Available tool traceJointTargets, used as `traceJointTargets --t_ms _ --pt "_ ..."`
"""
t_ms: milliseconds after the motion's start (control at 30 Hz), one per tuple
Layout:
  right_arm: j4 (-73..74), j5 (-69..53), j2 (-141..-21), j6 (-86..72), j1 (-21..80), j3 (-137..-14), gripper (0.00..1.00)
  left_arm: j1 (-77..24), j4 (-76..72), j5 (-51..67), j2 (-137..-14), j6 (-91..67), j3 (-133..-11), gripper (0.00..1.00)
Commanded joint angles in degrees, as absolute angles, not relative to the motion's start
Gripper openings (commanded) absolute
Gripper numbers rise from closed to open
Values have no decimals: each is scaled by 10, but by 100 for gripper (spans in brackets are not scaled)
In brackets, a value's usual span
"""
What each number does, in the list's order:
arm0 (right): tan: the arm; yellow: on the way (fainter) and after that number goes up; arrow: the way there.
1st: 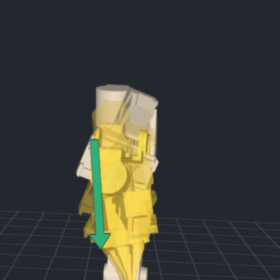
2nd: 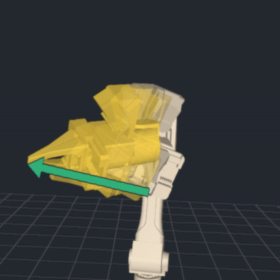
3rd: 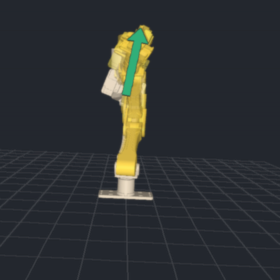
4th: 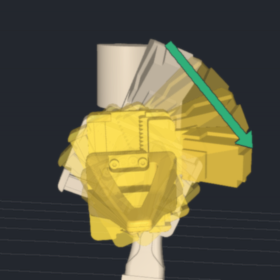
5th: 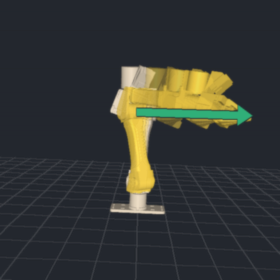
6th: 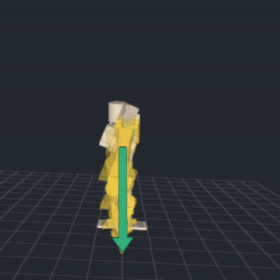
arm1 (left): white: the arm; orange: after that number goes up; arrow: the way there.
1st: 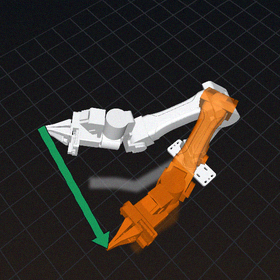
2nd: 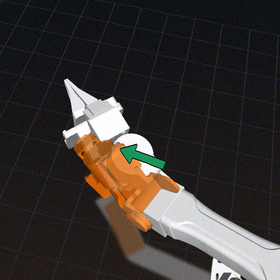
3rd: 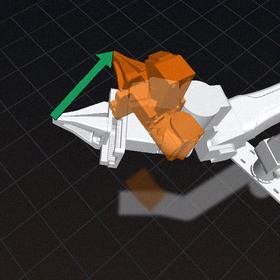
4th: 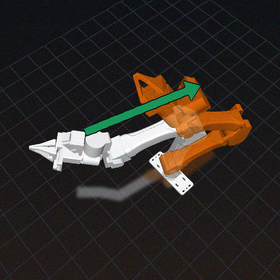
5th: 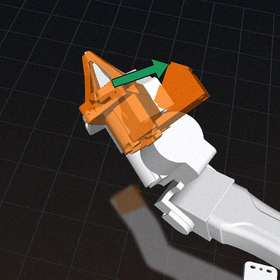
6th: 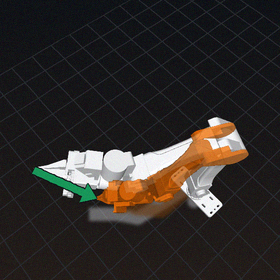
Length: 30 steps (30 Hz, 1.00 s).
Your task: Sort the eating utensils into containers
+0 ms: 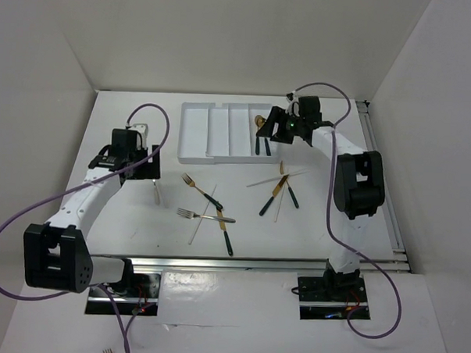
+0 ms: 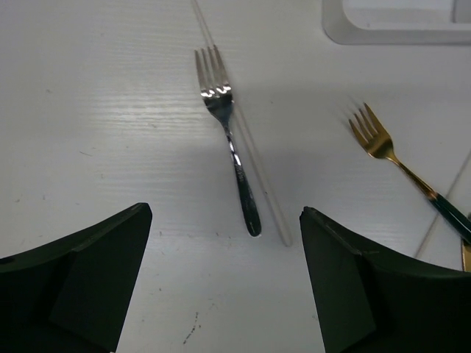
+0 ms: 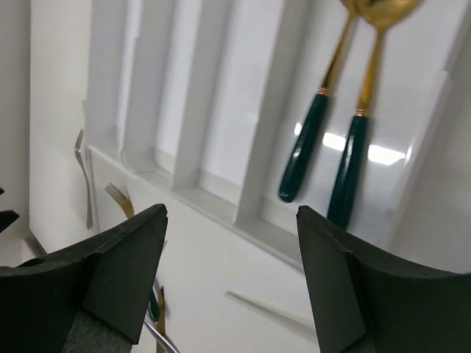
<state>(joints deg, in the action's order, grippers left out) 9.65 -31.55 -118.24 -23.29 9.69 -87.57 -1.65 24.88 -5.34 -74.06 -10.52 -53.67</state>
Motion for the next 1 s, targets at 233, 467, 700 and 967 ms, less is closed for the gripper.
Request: traceJointTargets --t_ms 233,467,700,967 --pt "73 -287 -1007 -88 105 -824 79 -123 339 46 -725 -204 -583 90" --pt "97 -287 -1001 -90 83 -824 79 -184 374 67 -810 -279 -634 92" --pt "102 -276 -984 -95 77 -802 78 -228 388 101 -920 -325 -704 85" --pt "107 -271 -959 -95 50 -784 78 -238 401 106 -1003 -361 -720 74"
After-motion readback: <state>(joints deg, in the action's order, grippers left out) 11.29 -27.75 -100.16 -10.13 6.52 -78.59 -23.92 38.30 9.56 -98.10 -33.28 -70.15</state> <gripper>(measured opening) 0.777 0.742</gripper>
